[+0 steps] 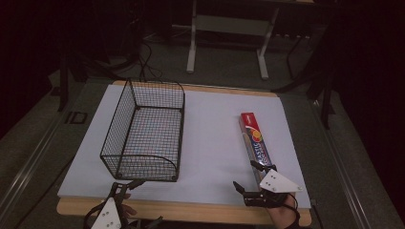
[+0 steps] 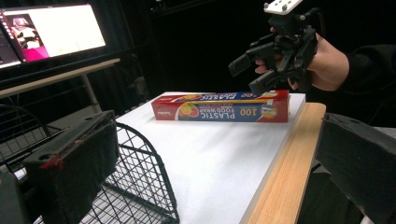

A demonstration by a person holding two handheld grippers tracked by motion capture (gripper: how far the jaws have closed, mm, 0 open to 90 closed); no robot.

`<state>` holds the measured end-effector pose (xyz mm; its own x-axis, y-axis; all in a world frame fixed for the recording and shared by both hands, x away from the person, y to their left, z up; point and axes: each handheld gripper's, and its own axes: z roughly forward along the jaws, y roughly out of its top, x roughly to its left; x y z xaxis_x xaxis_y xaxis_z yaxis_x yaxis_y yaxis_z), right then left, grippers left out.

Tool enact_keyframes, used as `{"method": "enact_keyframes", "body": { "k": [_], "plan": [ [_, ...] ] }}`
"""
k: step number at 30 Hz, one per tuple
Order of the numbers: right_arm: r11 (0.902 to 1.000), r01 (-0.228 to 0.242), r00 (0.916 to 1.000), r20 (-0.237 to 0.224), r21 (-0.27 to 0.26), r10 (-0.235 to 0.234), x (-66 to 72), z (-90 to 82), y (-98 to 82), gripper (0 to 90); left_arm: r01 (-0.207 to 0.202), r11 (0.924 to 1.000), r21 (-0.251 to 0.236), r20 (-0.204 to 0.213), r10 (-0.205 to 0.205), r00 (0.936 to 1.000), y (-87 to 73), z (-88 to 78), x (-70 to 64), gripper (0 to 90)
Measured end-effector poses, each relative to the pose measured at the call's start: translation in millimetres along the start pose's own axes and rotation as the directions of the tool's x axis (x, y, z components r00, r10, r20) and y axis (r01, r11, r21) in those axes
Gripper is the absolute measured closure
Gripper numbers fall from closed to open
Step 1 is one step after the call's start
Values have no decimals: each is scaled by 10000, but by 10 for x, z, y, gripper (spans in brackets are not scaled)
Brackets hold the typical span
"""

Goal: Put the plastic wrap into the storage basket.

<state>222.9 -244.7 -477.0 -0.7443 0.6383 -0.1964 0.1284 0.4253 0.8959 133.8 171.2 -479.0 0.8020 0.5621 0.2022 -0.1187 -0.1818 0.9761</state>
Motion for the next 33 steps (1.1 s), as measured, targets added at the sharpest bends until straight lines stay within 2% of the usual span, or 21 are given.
{"method": "enact_keyframes", "body": {
  "k": [6, 7, 8, 10, 15, 19, 20, 21, 28, 30, 33],
  "plan": [
    [9996, 230, 9991, -357, 154, -224, 2, 27, -8, 142, -25, 9999, 101, 41, 25, 10000, -2, 10, -2, 2],
    [9996, 218, 9990, -403, 194, -210, 4, 26, -2, 144, -59, 9999, 127, 43, 58, 10000, -3, 11, -4, 2],
    [9999, 67, 9976, -691, 146, -56, -1, 11, 14, 148, -62, 9999, 124, 53, 62, 10000, -4, 16, -6, 2],
    [9999, 53, 9972, -743, 143, -43, -2, 0, 26, 149, -61, 9999, 145, 70, 60, 10000, -5, 20, -8, 2],
    [9999, 161, 9987, -477, 22, -160, 12, -69, 86, 131, -52, 9999, 134, 62, 51, 10000, -4, 14, -5, 2],
    [9991, 417, 9989, 214, 9, -417, 16, -111, 143, 122, -58, 9999, 143, 90, 57, 9999, -4, 18, -5, 2],
    [9991, 417, 9989, 214, 9, -417, 16, -111, 143, 122, -53, 9999, 155, 108, 51, 9999, -5, 22, -7, 2],
    [9994, 348, 9992, 170, 90, -350, 7, -116, 161, 122, -56, 9998, 168, 120, 54, 9999, -5, 26, -10, 2],
    [10000, 31, 9964, 844, -5, -31, -67, -144, 246, 123, -86, 9998, 167, 147, 84, 9999, -2, 18, -10, 2],
    [9998, -201, 9963, 841, 71, 194, -108, -131, 259, 123, -75, 9998, 161, 152, 73, 9999, -2, 18, -8, 2],
    [9989, -403, 9932, 1103, 219, 376, -160, -110, 273, 132, -96, 9998, 166, 186, 93, 9998, -2, 23, -10, 2]
  ]
}}
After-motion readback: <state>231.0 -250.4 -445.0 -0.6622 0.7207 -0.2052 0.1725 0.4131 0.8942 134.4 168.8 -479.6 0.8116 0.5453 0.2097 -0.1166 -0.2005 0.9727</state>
